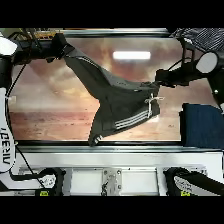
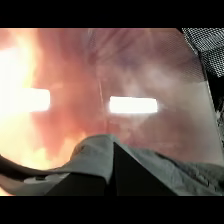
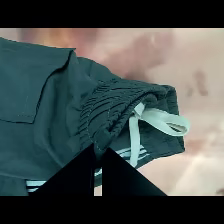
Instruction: Fold the clothes and pants, and hang the long-sleeved shirts on hangers.
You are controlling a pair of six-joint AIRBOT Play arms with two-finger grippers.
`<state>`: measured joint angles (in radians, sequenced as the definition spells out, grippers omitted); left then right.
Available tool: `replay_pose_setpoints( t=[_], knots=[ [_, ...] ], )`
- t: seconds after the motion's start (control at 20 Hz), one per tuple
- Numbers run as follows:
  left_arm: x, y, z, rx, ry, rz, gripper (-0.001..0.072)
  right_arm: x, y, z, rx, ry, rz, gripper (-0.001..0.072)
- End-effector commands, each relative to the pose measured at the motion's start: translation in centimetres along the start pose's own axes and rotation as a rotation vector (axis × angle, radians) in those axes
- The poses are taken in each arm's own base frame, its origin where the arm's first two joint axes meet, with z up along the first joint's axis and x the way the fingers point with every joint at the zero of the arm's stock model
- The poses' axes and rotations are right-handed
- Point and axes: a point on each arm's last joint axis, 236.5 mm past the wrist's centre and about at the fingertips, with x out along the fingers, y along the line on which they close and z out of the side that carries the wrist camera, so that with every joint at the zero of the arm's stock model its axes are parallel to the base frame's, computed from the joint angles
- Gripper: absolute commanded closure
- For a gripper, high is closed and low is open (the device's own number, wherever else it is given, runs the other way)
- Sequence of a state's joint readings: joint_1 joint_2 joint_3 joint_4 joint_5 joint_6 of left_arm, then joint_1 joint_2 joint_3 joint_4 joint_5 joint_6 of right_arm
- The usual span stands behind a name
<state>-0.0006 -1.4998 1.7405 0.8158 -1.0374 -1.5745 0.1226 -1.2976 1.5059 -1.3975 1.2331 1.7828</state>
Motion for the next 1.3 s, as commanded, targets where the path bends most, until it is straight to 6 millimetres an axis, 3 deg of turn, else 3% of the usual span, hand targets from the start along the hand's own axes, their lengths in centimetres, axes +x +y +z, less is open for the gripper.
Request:
replay_pose_setpoints(
  t=[0.0,0.15,0.3,0.5,0.65,0.75,1.0,1.15,1.2,1.25],
  knots=[
    [0.3,1.2,-0.7,0.010,0.077,0.024,0.0705,1.9,-1.3,2.0,-0.045,-0.058,-0.032,0.0692],
    [-1.9,3.7,-4.7,0.082,0.141,0.177,0.0705,1.2,-2.5,-0.8,-0.169,0.041,-0.078,0.0693],
    [-3.0,5.6,-11.8,0.086,0.252,0.247,0.0704,2.1,-4.9,-4.6,-0.198,0.125,-0.139,0.0693],
    [-1.9,8.7,-22.6,0.049,0.391,0.275,0.0704,5.9,-7.7,-9.0,-0.204,0.191,-0.186,0.0693],
    [-1.0,11.6,-29.7,0.010,0.502,0.313,0.0704,8.9,-9.0,-11.7,-0.204,0.201,-0.191,0.0693],
    [-0.4,13.2,-33.3,-0.005,0.572,0.338,0.0704,10.6,-9.6,-12.9,-0.204,0.182,-0.189,0.0692],
    [0.4,15.3,-38.0,-0.052,0.700,0.383,0.0704,12.8,-10.2,-14.5,-0.183,0.159,-0.179,0.0690],
    [0.3,14.8,-38.9,-0.038,0.735,0.376,0.0703,12.9,-10.0,-14.5,-0.172,0.162,-0.170,0.0673],
    [0.2,14.3,-38.5,-0.030,0.731,0.368,0.0632,12.7,-9.9,-14.4,-0.170,0.156,-0.167,0.0504],
    [0.1,13.5,-37.6,-0.016,0.710,0.352,0.0319,12.2,-9.6,-13.9,-0.169,0.142,-0.161,0.0209]
  ],
)
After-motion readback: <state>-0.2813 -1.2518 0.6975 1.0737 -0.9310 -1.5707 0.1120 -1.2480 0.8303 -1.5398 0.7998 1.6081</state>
